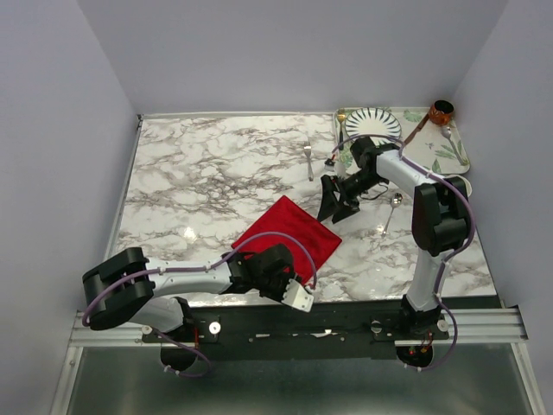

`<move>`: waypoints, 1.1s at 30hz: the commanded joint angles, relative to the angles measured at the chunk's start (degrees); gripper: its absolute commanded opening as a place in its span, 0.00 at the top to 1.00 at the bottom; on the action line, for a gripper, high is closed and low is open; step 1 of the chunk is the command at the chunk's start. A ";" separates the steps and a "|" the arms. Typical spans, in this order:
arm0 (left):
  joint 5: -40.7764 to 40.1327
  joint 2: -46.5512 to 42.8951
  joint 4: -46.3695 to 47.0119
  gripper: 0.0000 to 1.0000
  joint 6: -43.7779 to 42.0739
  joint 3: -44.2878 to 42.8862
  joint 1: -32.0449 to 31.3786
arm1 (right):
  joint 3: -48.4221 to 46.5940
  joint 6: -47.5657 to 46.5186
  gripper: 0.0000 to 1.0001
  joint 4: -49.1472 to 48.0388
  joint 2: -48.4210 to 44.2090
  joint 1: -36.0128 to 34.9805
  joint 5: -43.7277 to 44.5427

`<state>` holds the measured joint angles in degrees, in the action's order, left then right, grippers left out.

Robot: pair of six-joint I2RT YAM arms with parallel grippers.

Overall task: Fold the napkin into a case and place the utensils inside
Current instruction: Pick up the top corner of the square folded napkin from the center of the board, then fold the top corner of the square-folded napkin at the center of the board.

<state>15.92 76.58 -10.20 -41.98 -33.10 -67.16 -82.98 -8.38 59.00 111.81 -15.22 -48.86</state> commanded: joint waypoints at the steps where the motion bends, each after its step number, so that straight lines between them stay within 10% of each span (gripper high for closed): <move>1: -2.39 0.68 2.02 0.66 0.49 -1.44 -0.35 | 1.24 0.30 0.04 -0.91 -2.65 0.37 0.70; 19: -1.16 -2.13 -0.88 0.85 1.19 -3.98 1.94 | 0.72 0.74 0.04 -0.73 -2.03 0.37 -0.18; 33: 13.60 7.53 -13.43 0.98 -0.47 -19.36 17.32 | -0.34 1.44 0.04 -0.82 -2.56 1.69 0.52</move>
<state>21.32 80.53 -15.77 -40.51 -48.23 -52.14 -82.28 -7.40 58.70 111.15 -14.35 -48.86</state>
